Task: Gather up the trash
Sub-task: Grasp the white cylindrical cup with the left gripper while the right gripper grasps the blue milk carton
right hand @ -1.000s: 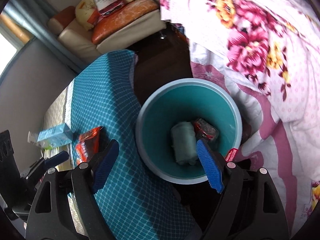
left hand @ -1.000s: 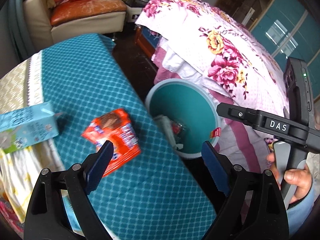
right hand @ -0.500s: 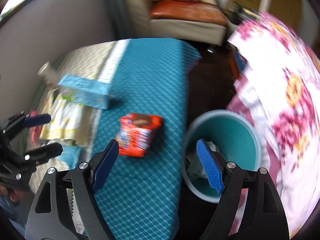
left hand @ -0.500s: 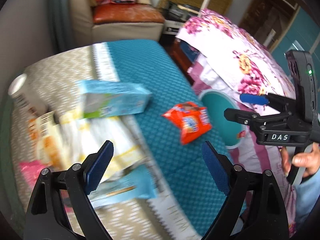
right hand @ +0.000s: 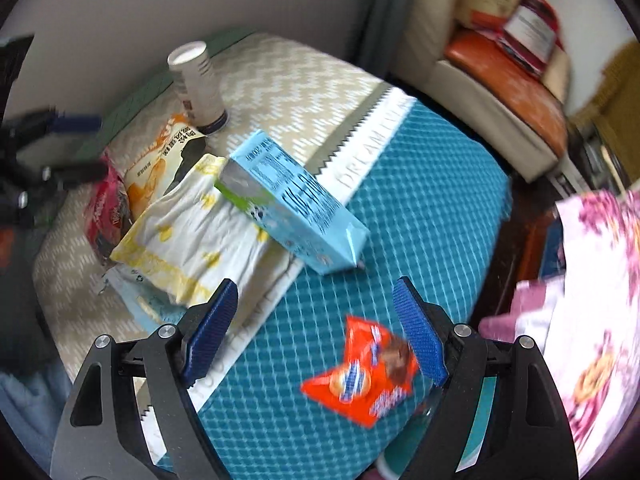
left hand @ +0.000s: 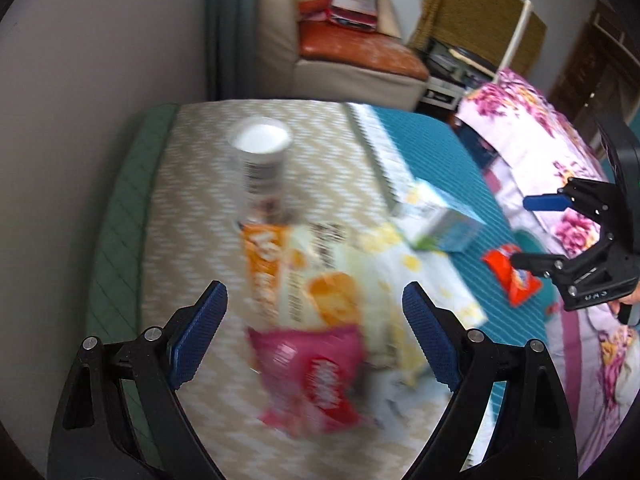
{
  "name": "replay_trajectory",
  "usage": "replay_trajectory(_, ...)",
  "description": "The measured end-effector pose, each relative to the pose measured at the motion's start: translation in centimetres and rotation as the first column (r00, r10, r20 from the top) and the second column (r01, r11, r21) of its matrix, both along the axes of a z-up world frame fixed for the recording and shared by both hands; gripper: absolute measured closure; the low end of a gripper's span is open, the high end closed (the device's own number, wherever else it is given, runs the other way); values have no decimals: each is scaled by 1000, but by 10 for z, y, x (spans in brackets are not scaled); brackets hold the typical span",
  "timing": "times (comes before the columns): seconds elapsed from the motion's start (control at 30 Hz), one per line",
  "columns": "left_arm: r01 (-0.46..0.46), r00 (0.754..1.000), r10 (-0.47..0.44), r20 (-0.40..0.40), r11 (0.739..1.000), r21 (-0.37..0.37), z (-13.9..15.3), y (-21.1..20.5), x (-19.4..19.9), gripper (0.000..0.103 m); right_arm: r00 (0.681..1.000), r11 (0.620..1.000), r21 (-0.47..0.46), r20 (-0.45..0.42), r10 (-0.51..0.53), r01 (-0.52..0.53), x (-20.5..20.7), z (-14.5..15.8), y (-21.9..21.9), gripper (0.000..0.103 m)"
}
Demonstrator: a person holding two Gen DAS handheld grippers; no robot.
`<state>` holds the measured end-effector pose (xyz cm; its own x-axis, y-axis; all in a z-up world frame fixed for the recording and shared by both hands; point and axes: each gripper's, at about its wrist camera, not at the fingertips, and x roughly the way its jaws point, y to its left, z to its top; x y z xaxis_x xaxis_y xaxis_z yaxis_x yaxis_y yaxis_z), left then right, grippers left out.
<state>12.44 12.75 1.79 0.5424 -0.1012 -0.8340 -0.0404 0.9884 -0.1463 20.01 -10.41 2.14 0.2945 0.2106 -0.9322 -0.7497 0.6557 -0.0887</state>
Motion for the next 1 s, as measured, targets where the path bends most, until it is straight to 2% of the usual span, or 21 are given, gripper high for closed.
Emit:
replay_trajectory(0.17,-22,1000,22,-18,1000,0,-13,28,28,13,994,993,-54,-23,103,-104,20,-14,27,27)
replay_trajectory(0.33,2,1000,-2,-15,1000,14,-18,36,52,13,979,977,-81,-65,191,-196,36,-27,48,27)
replay_trajectory(0.5,-2,1000,3,-13,1000,27,-29,36,78,13,965,967,-49,-96,245,-251,46,-35,62,27)
replay_trajectory(0.6,-19,1000,19,-7,1000,11,-37,34,88,14,962,966,-30,-110,251,-255,50,-42,65,27)
replay_trajectory(0.67,-28,999,27,-22,1000,-6,-44,33,94,36,963,969,-17,-115,245,-248,52,-44,66,27)
replay_trajectory(0.7,-30,999,29,-35,1000,-8,-47,33,96,52,963,970,-6,-120,242,-245,52,-46,66,32)
replay_trajectory(0.87,-42,999,42,-14,999,25,-46,29,94,52,968,973,10,-101,231,-231,48,-49,65,51)
replay_trajectory(0.9,-46,999,46,-5,998,36,-44,28,92,52,973,978,22,-99,211,-210,49,-47,63,57)
replay_trajectory(1.0,-50,999,49,6,998,45,-38,28,86,52,983,986,72,-94,157,-151,49,-38,56,65)
